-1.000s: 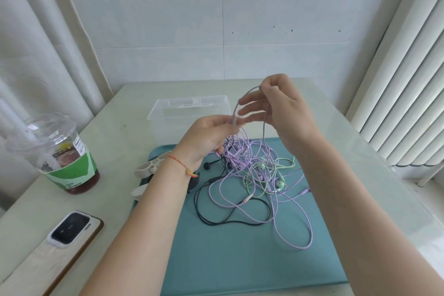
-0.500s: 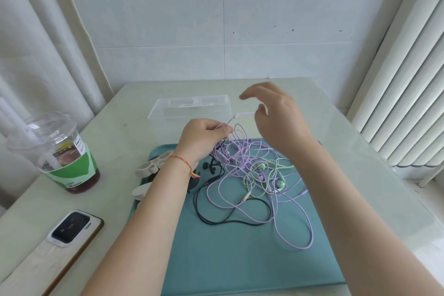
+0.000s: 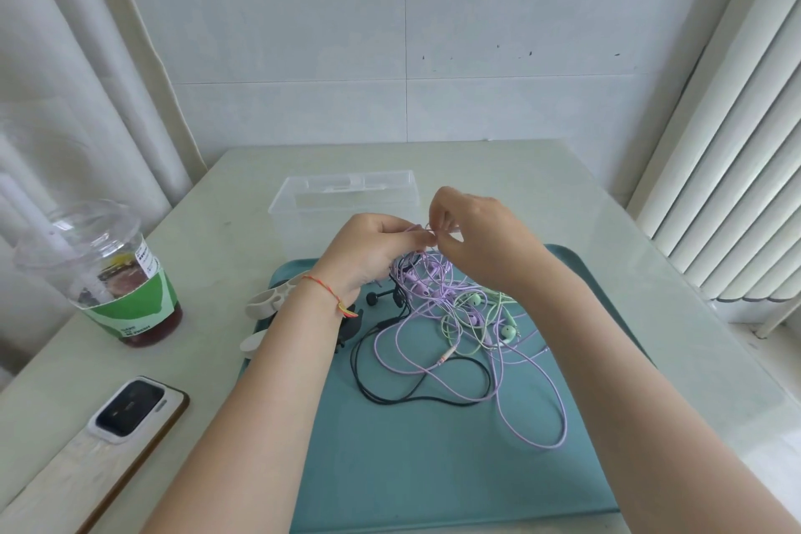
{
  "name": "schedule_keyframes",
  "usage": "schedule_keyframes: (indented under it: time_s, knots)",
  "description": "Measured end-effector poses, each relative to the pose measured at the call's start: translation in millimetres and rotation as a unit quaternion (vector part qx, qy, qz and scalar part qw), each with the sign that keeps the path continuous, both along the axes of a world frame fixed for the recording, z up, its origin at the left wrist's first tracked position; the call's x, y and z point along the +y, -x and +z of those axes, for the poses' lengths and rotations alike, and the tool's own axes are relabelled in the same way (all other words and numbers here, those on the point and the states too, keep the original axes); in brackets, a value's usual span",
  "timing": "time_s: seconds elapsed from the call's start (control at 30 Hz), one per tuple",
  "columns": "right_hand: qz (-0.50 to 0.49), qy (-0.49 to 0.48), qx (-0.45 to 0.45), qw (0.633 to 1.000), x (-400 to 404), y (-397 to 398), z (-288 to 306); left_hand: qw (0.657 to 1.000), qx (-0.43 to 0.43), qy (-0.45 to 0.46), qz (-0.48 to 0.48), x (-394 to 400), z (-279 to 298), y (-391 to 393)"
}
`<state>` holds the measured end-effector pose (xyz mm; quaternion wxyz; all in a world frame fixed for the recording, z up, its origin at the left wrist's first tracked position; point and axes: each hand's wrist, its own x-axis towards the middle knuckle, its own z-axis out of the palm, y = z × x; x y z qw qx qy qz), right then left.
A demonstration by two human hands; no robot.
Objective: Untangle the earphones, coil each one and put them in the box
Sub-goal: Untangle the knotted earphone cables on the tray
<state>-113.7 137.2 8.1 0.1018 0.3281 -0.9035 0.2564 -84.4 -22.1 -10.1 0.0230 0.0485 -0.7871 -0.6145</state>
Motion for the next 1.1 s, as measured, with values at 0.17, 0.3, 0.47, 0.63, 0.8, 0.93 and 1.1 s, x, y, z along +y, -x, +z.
schedule_keyframes:
  time_s: [0.17, 0.3, 0.47, 0.63, 0.8, 0.93, 1.1]
  knots:
    - [-0.008, 0.017, -0.067, 0.998, -2.5, -4.8, 2.6, 1.000, -0.001, 0.022, -0.008, -0.3, 0.9, 0.0]
    - [-0.036, -0.014, -0.042, 0.998, 0.7, -4.9, 7.3, 0.995, -0.008, 0.103, -0.012, -3.6, -4.1, 1.9]
    - [-0.061, -0.049, -0.031, 0.996, 7.4, 2.6, 8.5, 0.989, 0.026, 0.125, 0.075, -4.3, -7.7, 3.5]
    - [-0.077, -0.058, -0.058, 0.994, 6.2, 4.6, 5.0, 0.980, 0.028, 0.022, 0.198, -7.4, -6.0, 7.6]
    - [-0.076, 0.001, -0.067, 0.995, 1.6, 3.2, 4.1, 0.998, -0.033, -0.013, 0.053, -4.9, -1.5, 5.4]
    - [-0.069, 0.035, -0.067, 0.995, -1.7, 2.4, 6.3, 1.000, -0.015, 0.015, 0.011, 1.1, -3.9, 2.7]
    - [-0.127, 0.144, -0.052, 0.980, -1.0, 2.2, 9.9, 0.996, -0.026, 0.083, -0.024, -3.5, -4.5, 1.3]
